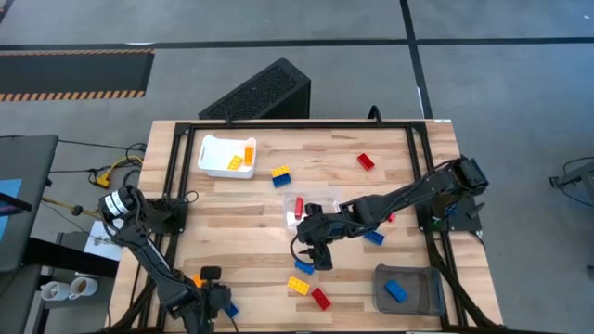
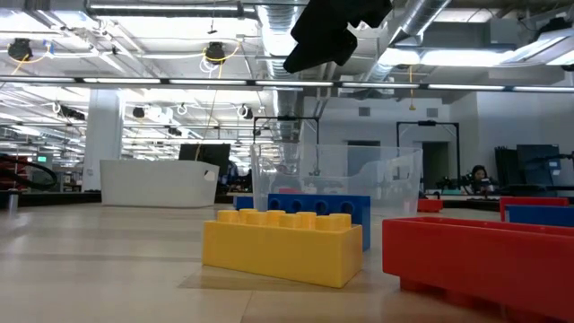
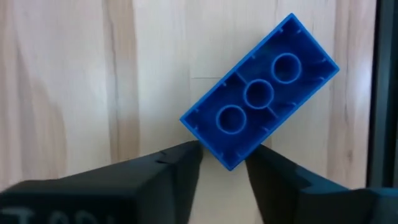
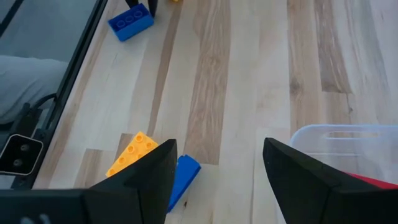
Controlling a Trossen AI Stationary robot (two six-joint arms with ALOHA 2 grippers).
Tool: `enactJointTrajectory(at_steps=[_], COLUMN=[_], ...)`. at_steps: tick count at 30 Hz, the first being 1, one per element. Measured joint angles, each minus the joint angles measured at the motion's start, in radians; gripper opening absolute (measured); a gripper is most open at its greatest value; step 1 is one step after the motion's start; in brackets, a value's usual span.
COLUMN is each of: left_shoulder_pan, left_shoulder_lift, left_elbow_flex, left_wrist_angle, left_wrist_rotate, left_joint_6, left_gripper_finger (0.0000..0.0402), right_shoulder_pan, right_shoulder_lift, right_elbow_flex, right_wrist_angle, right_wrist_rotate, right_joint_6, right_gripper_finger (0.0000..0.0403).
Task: Sort & place blocks by color
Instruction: Put the blue game piece into the black bin
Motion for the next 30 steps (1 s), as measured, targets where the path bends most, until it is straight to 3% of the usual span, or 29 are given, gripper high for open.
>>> enactJointTrajectory(at_steps=[7,13,30], left_shoulder_pan=[0.008,0.024,0.087], left_shoulder_lift=[-0.028,-0.034,-0.036], left_elbow_flex=[0.021,0.022,0.023], left_wrist_angle=[-0.073,-0.05,0.039], left_wrist_rotate=[-0.06,-0.048,-0.048], left_joint_6=[0.025,0.113,0.549], left_gripper_finger=[0.0224,0.027,0.0277], right_shoulder_pan=[0.0,0.0,0.0], right_shoulder_lift=[0.0,0.0,0.0], right_elbow_flex=[0.0,0.0,-0.034], right_wrist_angle=[0.003,0.008,0.013], right_wrist_rotate=[0.0,0.0,-0.001], right_joint_6=[0.003,0.004,0.029], right_gripper_finger=[0.026,0.026,0.026])
